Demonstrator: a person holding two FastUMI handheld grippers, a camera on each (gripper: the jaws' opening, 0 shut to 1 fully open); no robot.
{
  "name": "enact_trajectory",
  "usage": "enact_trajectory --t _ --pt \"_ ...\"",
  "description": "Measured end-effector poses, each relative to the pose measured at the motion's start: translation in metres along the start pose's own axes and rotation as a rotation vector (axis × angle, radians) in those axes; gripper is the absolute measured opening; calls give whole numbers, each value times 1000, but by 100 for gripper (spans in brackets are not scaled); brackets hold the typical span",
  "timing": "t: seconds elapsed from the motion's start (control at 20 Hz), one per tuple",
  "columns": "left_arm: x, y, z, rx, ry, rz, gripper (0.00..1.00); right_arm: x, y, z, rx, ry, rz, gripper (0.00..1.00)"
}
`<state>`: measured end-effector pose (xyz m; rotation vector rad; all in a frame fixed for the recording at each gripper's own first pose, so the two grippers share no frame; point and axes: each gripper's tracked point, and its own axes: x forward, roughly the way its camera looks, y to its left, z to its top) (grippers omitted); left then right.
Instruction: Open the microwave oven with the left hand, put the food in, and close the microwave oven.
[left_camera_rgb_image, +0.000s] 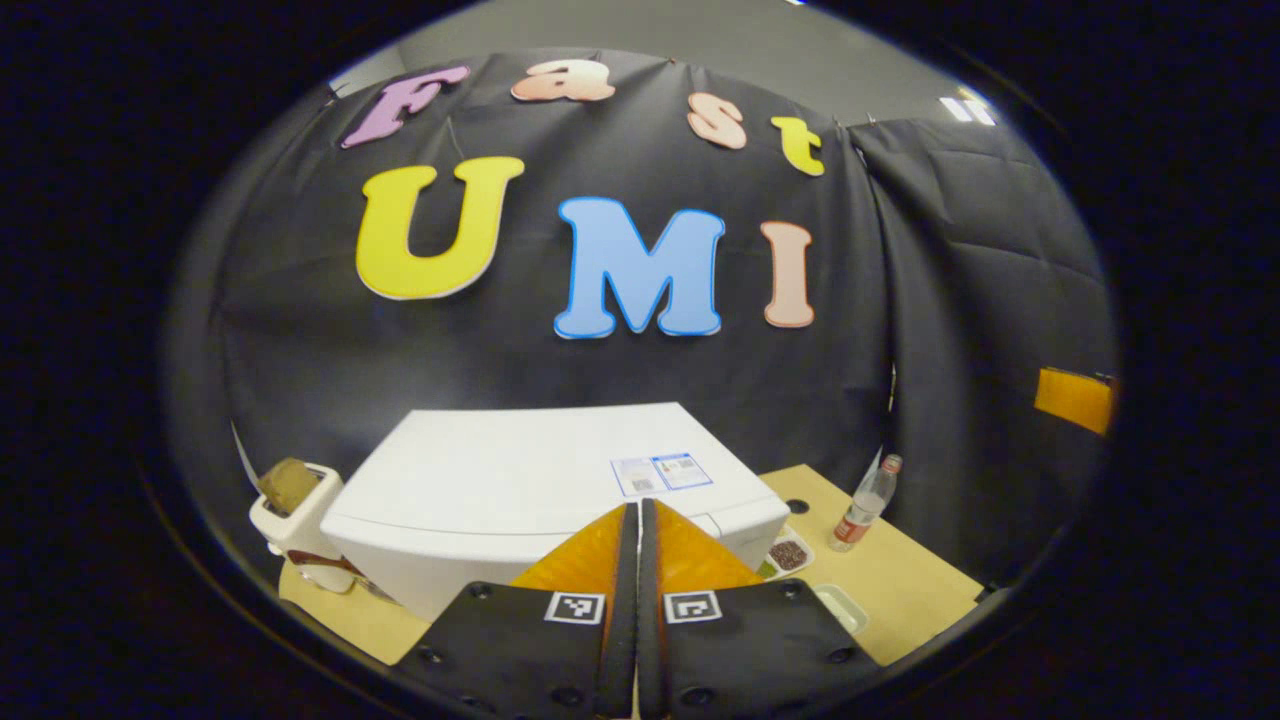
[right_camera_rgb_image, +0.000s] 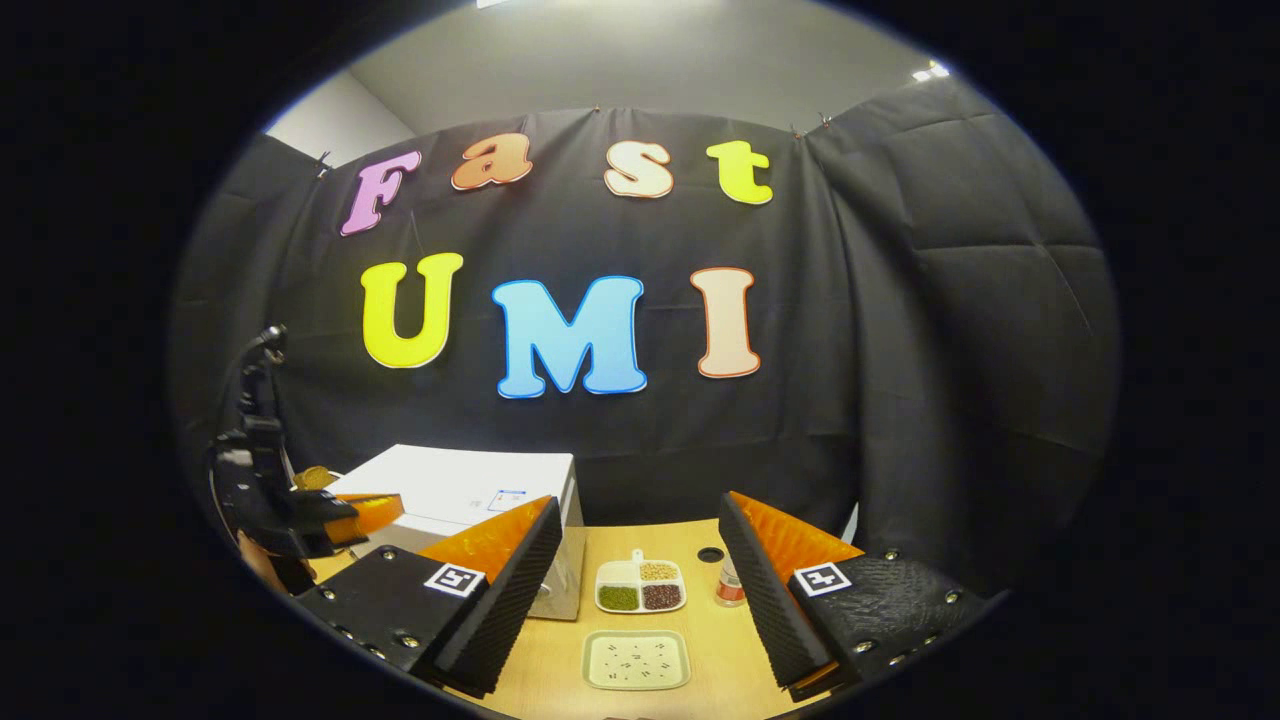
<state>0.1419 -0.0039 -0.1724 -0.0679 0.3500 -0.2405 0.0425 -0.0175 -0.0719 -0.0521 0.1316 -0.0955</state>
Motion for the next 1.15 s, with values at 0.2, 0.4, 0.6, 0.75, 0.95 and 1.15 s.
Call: enact_trajectory --t 0.2,0.4,0.6,0.75,0.95,1.15 --pt "-65 32 81 21 -169 69 78 -5 32 28 13 -37 50 96" --pt "-129 55 152 63 -292 109 96 -11 58 62 -7 -76 78 96" --pt "-168 76 185 70 -324 121 94 -25 89 93 -6 -119 95 96" --pt "-183 92 194 50 -333 119 96 -38 109 113 4 -129 92 96" --pt "-195 100 195 43 -327 100 96 -52 127 124 -4 -132 87 96" --pt "-204 97 198 51 -347 100 95 -58 142 127 -28 -142 99 98"
